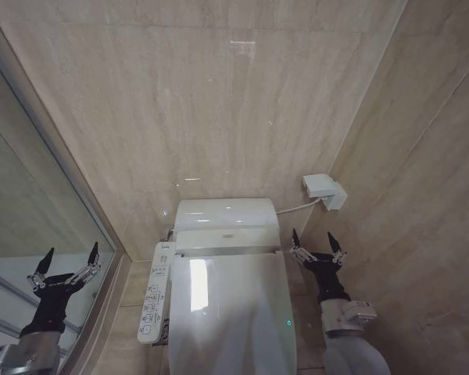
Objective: Open the toilet lid, clean the toilet bowl with a toilet brush, close the toilet lid, and flush.
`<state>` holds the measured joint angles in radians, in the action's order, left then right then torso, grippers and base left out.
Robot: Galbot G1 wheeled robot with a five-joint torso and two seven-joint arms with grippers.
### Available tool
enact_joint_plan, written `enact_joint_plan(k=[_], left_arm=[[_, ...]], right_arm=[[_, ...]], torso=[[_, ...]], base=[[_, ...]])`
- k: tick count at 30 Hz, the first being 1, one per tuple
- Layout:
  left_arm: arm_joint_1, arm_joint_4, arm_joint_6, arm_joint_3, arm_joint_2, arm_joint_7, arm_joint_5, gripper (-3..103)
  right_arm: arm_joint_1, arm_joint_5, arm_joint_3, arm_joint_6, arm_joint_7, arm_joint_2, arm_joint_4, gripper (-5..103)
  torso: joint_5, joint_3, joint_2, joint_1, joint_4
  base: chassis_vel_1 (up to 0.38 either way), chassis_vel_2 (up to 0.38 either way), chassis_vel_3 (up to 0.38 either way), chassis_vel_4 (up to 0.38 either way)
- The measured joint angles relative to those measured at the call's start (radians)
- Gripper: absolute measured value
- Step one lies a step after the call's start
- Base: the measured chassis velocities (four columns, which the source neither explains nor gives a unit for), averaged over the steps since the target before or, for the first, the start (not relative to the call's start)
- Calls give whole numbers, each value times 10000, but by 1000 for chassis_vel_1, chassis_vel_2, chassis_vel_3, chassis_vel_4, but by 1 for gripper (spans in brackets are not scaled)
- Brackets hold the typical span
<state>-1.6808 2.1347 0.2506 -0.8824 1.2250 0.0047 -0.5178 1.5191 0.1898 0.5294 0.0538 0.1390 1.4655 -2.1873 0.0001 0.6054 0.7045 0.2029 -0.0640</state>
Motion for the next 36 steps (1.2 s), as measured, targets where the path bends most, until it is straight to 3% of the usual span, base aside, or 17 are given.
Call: enact_joint_plan(k=[11, 20, 36], left_arm=[[-311, 760, 20, 442, 199, 636, -70, 100], [-341, 979, -227, 654, 325, 200, 255, 100], [-259, 891, -285, 690, 218, 157, 343, 100]], right_arm=[[0, 0, 0, 0, 0, 0, 0, 100], [0, 0, 0, 0, 0, 0, -1, 100], [0, 0, 0, 0, 0, 0, 0, 100]], torso=[[0, 0, 0, 1, 0], [0, 0, 0, 1, 0], [-1, 0, 0, 1, 0]], base=[[0, 0, 0, 0], [0, 0, 0, 0], [0, 0, 0, 0]])
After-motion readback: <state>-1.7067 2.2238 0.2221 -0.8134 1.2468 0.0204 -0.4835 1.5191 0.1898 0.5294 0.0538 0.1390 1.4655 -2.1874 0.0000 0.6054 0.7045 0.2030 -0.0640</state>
